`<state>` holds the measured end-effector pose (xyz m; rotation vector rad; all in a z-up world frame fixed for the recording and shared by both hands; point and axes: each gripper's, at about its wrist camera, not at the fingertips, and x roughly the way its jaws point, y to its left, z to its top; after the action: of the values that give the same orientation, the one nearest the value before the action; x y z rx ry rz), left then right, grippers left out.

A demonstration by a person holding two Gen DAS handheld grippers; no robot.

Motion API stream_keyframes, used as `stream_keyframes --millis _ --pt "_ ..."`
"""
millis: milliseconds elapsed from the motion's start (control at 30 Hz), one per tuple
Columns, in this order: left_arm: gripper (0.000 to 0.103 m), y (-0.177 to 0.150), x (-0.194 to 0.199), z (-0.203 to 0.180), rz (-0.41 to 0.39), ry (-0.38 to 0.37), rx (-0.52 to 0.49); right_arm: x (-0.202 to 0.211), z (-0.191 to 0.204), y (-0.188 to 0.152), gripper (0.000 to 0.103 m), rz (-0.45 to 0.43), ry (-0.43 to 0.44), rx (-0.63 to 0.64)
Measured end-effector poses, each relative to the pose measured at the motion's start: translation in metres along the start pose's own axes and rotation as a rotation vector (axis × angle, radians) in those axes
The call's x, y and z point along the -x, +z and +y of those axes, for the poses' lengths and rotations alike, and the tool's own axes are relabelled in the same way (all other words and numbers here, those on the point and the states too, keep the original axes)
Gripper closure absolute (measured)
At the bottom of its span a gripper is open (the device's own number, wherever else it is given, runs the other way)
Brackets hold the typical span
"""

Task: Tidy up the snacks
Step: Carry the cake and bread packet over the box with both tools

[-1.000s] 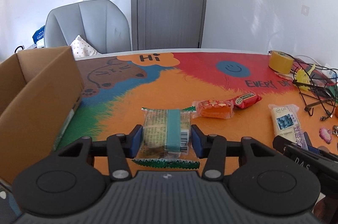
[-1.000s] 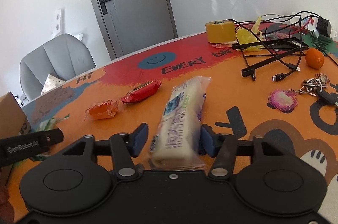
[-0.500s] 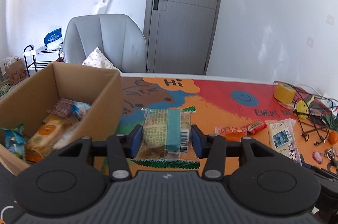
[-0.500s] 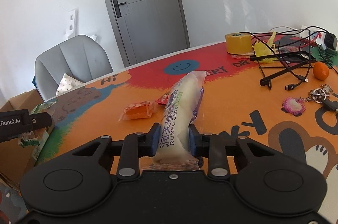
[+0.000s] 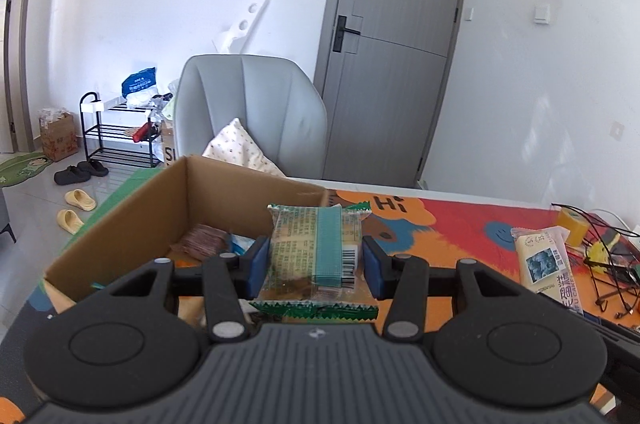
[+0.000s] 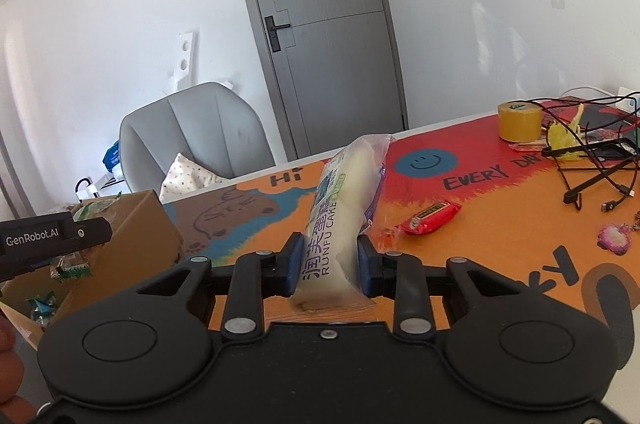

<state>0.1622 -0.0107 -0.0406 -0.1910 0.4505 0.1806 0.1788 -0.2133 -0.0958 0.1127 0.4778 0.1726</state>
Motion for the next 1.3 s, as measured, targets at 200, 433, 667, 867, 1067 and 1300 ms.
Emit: stream_keyframes --millis 200,433,667,867,1067,1300 --pt "0.055 0.010 -0.002 0.025 -0.013 0.026 0.029 -0.003 0.025 0.003 0.074 -0.005 0.034 0.014" --pt "0.055 0.018 -0.007 0.055 -0.018 0.059 0.059 -0.011 0.052 0.007 0.074 -0.006 0.067 0.031" --pt "0.055 0.022 -0.019 0.083 0.002 0.089 0.100 -0.019 0.080 0.010 0.074 0.000 0.105 0.054" --pt "0.045 0.024 -0.017 0.098 -0.019 0.116 0.123 -0.022 0.100 0.012 0.074 0.001 0.139 0.072" --pt "0.039 0.025 -0.003 0.118 -0.042 0.137 0.161 -0.023 0.120 0.013 0.074 0.003 0.182 0.090" --pt "0.031 0.027 0.013 0.131 -0.072 0.161 0.186 -0.023 0.143 0.012 0.074 0.019 0.231 0.115"
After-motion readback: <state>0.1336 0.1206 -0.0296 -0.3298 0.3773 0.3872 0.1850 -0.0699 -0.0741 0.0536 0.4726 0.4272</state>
